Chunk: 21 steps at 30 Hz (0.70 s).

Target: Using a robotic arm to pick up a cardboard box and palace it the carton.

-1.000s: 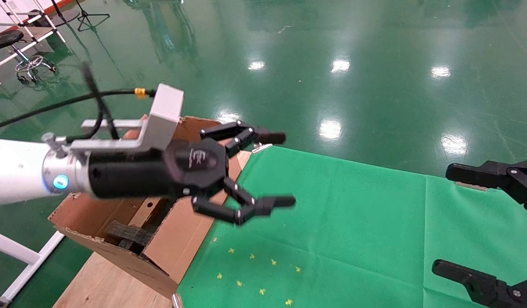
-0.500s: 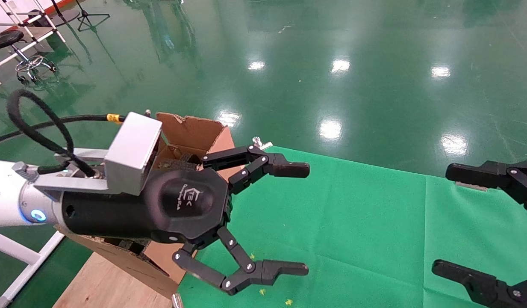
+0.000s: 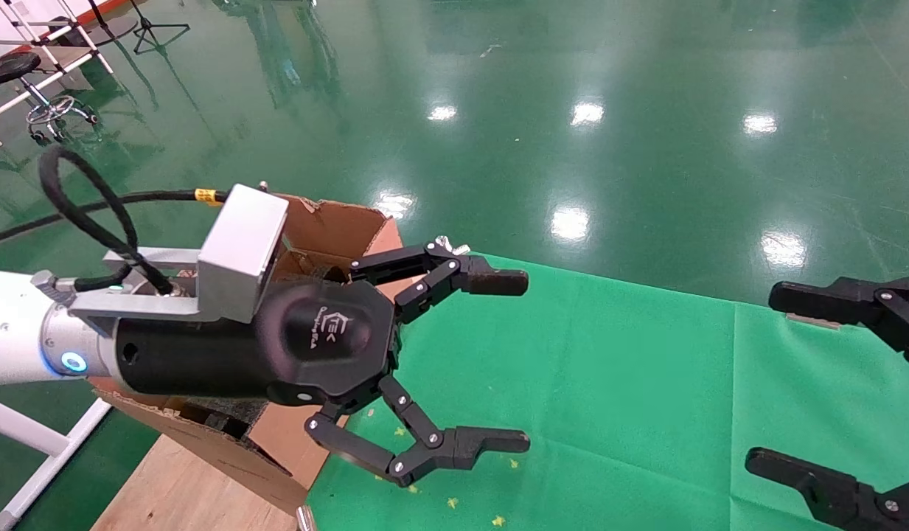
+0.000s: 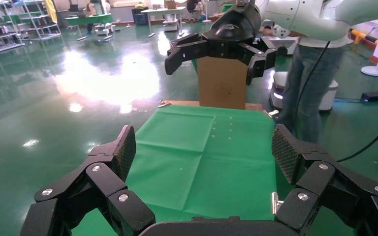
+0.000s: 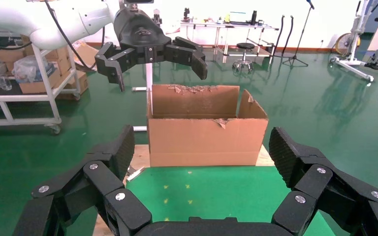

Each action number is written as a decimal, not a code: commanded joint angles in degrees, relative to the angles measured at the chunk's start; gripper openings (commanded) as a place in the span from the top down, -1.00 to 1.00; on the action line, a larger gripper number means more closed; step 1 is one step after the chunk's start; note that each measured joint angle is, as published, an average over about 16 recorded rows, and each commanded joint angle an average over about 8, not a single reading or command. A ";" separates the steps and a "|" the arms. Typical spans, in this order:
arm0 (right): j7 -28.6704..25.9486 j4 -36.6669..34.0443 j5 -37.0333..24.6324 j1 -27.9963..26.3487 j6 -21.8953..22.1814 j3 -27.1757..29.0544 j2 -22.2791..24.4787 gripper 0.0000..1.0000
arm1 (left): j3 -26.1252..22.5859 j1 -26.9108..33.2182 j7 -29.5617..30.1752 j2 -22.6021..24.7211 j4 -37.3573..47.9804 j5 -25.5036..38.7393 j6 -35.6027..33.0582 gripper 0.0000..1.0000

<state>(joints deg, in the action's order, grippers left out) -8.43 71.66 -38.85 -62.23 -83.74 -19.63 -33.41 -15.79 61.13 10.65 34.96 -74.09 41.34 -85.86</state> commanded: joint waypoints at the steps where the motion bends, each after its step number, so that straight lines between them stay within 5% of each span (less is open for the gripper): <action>1: 0.00 0.00 0.00 0.00 0.00 0.00 0.00 -1.00 | -0.05 0.09 0.02 0.01 0.12 0.11 0.05 -1.00; 21: 0.00 0.00 0.00 0.00 0.00 0.00 0.00 -1.00 | -0.20 0.40 0.11 0.06 0.51 0.48 0.18 -1.00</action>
<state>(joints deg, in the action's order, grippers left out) -8.43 71.66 -38.85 -62.23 -83.74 -19.63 -33.41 -16.00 61.52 10.76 35.02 -73.58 41.82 -85.68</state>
